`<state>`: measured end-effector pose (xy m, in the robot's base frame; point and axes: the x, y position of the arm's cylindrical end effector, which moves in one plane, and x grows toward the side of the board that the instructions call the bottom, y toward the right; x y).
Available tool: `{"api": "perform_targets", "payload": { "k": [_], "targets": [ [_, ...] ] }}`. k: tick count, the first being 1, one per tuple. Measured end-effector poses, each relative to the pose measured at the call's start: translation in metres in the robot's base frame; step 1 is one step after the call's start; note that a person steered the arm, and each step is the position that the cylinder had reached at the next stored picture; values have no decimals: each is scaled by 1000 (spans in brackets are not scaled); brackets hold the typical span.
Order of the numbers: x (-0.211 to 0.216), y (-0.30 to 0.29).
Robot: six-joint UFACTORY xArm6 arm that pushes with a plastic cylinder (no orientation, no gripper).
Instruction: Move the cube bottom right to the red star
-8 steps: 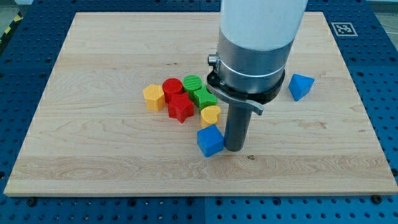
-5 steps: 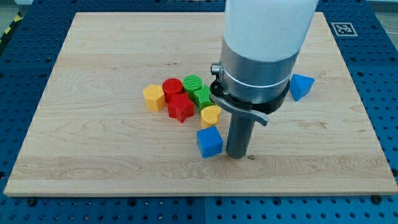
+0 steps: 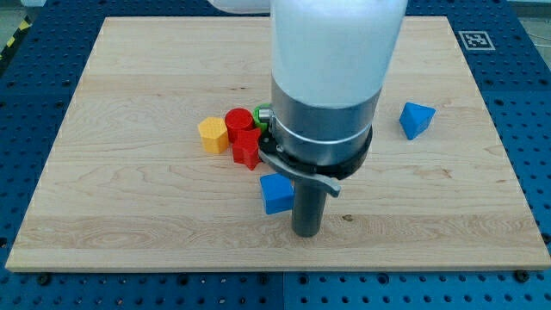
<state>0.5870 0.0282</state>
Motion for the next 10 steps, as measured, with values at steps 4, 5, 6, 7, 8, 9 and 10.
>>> {"api": "perform_targets", "payload": {
  "k": [4, 5, 6, 7, 8, 9, 10],
  "targets": [
    [2, -19],
    [0, -26],
    [-28, -33],
    [-28, -33],
    [-28, -33],
    [-23, -33],
    [0, -17]
  ]
}}
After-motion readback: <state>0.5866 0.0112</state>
